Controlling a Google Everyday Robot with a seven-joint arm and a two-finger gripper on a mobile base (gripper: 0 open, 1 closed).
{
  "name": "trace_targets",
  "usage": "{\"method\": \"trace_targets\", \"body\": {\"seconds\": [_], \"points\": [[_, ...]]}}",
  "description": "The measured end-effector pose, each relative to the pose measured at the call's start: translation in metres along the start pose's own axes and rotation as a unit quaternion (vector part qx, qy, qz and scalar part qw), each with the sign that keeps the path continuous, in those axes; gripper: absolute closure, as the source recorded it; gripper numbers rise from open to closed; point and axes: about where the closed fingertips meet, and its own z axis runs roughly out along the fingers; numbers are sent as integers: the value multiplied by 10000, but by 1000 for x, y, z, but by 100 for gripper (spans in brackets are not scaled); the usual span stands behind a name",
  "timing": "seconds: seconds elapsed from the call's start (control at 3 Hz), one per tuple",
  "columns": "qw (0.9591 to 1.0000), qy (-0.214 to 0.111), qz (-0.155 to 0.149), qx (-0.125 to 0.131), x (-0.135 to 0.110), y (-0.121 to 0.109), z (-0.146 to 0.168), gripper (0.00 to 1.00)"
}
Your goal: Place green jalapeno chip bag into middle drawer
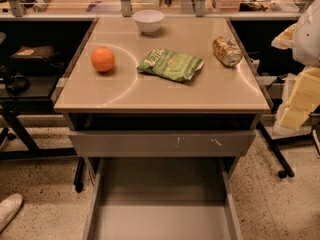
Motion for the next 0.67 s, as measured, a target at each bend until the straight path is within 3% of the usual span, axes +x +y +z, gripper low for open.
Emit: {"method": "trace_targets", "body": {"seconds": [0.33, 0.67], "points": [[10000, -6, -5, 20, -1, -1, 0, 0], [9996, -215, -141, 98, -13, -21, 16, 0]]}}
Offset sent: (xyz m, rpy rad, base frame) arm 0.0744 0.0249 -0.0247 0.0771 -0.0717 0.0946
